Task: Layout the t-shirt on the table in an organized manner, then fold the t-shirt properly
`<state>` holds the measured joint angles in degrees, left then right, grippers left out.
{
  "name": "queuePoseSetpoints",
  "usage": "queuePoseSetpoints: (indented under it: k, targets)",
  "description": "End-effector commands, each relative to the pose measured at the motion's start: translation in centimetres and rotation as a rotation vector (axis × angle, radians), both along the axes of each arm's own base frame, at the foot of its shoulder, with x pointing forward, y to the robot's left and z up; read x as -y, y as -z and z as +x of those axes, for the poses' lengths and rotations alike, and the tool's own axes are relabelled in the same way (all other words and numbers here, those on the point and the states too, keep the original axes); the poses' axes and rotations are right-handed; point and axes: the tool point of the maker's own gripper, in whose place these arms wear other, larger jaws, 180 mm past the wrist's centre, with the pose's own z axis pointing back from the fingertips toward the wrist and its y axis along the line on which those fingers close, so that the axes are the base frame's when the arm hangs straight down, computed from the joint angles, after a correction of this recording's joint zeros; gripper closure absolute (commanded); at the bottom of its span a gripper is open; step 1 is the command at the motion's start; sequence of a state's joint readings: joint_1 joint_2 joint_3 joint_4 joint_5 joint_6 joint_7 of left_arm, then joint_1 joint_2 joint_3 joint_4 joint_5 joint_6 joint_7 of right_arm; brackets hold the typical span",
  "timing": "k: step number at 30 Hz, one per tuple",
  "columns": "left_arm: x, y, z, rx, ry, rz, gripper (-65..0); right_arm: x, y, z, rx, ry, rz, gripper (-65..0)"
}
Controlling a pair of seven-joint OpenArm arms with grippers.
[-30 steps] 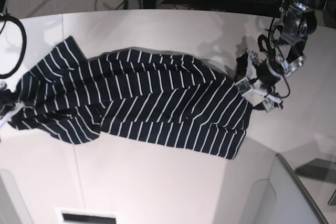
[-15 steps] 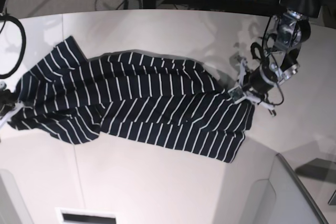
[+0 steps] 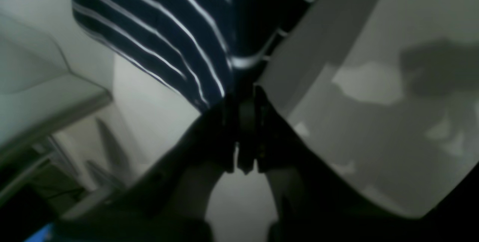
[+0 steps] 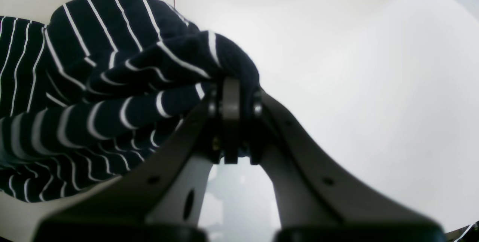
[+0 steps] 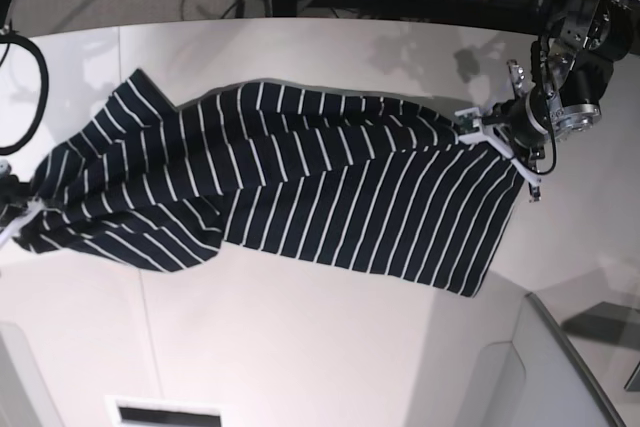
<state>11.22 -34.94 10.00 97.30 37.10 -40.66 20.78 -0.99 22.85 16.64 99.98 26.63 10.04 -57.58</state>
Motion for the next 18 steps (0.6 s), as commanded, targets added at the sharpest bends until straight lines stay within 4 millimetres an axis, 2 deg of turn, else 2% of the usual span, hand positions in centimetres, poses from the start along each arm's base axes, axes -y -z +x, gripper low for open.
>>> queuePoseSetpoints:
  k: [1, 4, 7, 9, 11, 15, 18]
  targets:
    - [-0.7, -2.0, 2.1, 0.07, -0.006, 0.039, 0.0, 0.8, -1.6, 0.9, 0.056, 0.006, -0.026, 0.0]
    - [-0.1, -3.5, 5.1, 0.139, -0.04, 0.031, 0.0, 0.7, -1.6, 0.9, 0.056, 0.006, -0.023, 0.0]
    - [0.2, -3.7, 8.1, 0.169, -0.099, -0.001, 0.0, 0.7, -1.6, 0.9, 0.054, 0.006, -0.023, 0.0]
    - [0.5, -3.0, 9.7, 0.161, -0.14, -0.032, 0.0, 0.7, -1.6, 1.0, 0.056, 0.006, -0.023, 0.0]
    - [1.6, -1.9, 10.7, 0.135, -0.145, -0.052, 0.0, 0.6, -1.6, 0.9, 0.054, 0.005, -0.022, 0.0]
    - [4.1, 0.9, 11.5, 0.054, -0.126, -0.065, 0.0, 0.6, -1.5, 0.9, 0.051, 0.005, -0.022, 0.0]
    - [4.8, 2.7, 11.9, -0.004, -0.136, -0.063, 0.0, 0.7, -1.6, 0.9, 0.049, 0.005, -0.025, 0.0]
